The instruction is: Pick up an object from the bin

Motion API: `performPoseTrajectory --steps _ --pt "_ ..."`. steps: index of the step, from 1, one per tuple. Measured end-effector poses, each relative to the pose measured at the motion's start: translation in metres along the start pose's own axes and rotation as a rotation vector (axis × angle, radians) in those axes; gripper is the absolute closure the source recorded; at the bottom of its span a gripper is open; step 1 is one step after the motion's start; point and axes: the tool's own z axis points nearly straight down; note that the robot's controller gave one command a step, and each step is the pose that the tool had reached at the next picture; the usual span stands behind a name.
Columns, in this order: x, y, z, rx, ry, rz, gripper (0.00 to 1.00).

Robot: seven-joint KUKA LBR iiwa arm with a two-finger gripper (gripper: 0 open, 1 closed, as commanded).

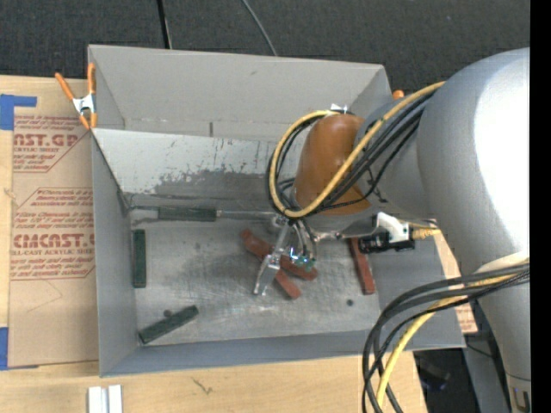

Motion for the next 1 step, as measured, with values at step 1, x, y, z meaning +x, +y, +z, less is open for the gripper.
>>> performPoseTrajectory --steps 1 --pt "0.0083 0.0087 0.0018 0.001 0.000 -0.011 1.00"
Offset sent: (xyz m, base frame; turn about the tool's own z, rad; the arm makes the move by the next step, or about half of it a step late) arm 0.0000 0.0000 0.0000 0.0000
